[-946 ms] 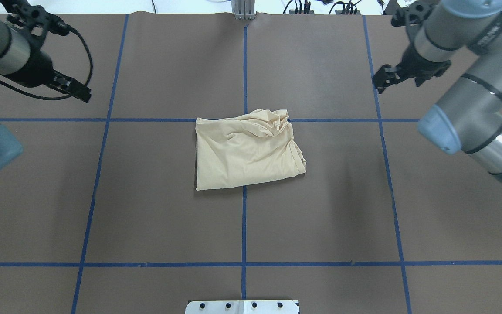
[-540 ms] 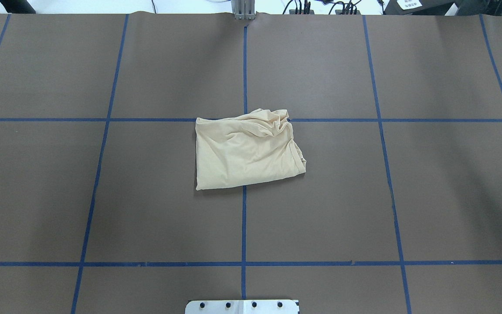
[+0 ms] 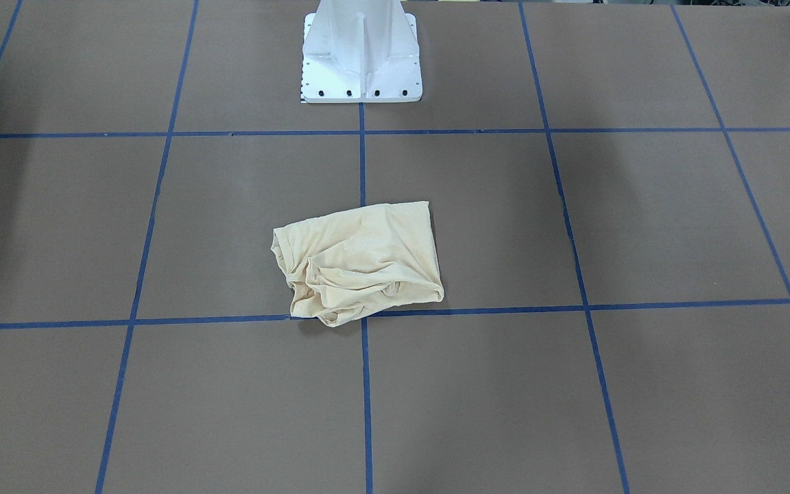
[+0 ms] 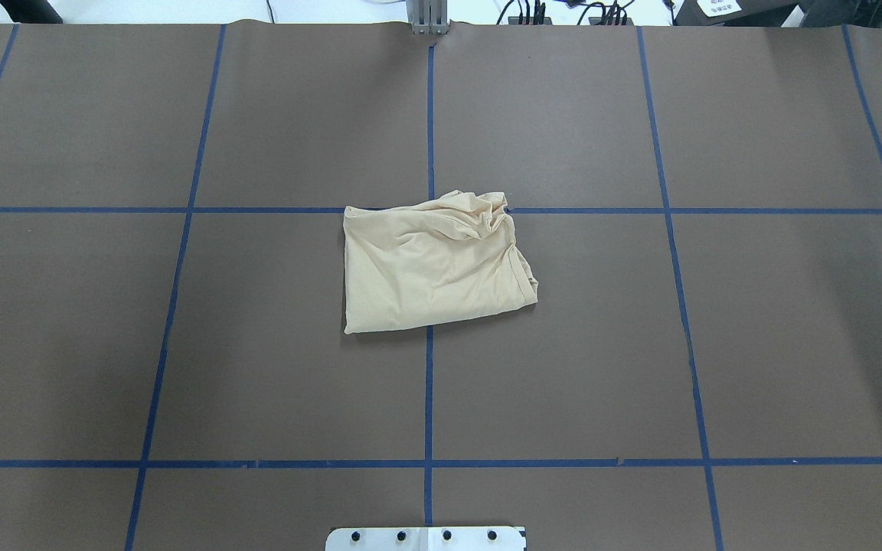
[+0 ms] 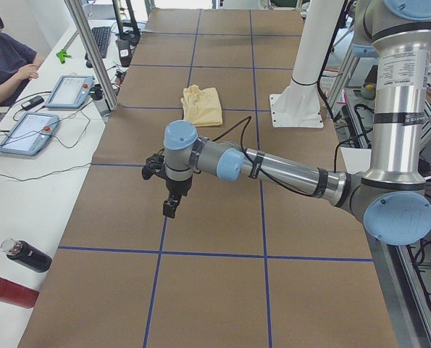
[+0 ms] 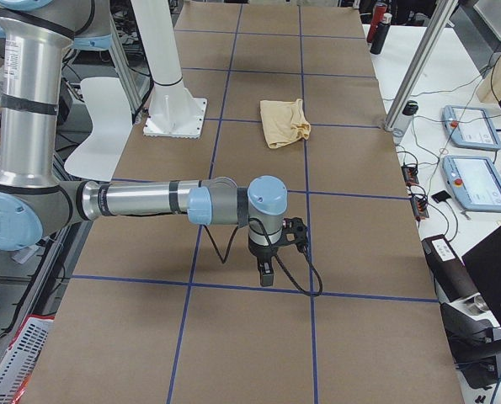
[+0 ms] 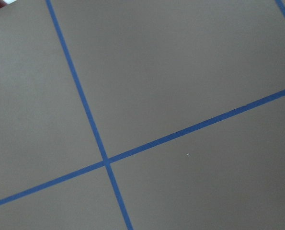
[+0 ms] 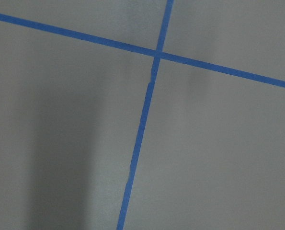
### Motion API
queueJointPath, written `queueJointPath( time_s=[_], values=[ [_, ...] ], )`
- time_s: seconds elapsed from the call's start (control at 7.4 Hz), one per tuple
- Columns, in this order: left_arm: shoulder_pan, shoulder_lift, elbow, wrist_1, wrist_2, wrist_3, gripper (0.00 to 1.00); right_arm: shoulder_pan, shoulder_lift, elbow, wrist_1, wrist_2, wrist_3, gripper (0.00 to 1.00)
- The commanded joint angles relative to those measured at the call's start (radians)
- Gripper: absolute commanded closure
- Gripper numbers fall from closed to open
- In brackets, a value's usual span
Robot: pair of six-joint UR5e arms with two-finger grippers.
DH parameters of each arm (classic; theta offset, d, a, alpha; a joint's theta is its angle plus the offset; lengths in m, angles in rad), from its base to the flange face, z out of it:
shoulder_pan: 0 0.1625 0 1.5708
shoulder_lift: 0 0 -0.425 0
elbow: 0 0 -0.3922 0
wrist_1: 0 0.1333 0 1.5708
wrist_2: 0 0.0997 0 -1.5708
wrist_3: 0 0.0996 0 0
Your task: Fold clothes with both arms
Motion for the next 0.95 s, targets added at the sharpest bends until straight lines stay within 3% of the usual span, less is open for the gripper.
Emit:
queueJointPath(
  time_s=[0.0,0.27,0.54,0.81],
  values=[
    [-0.014,0.073,0.004,0.001,-0.095,0.002,0.0,0.0,0.001,0.021,0.003,0.001,0.081,0.0],
    [-0.044,0.106,0.006,0.001,-0.095,0.112,0.0,-0.013,-0.002,0.02,0.008,0.006,0.082,0.0],
    [-0.046,0.113,0.012,0.015,-0.095,0.102,0.0,-0.033,-0.002,0.018,0.008,0.011,0.086,0.0],
    [-0.048,0.132,0.03,0.016,-0.092,0.102,0.0,-0.034,0.0,0.018,0.008,0.078,0.086,0.0]
  ],
)
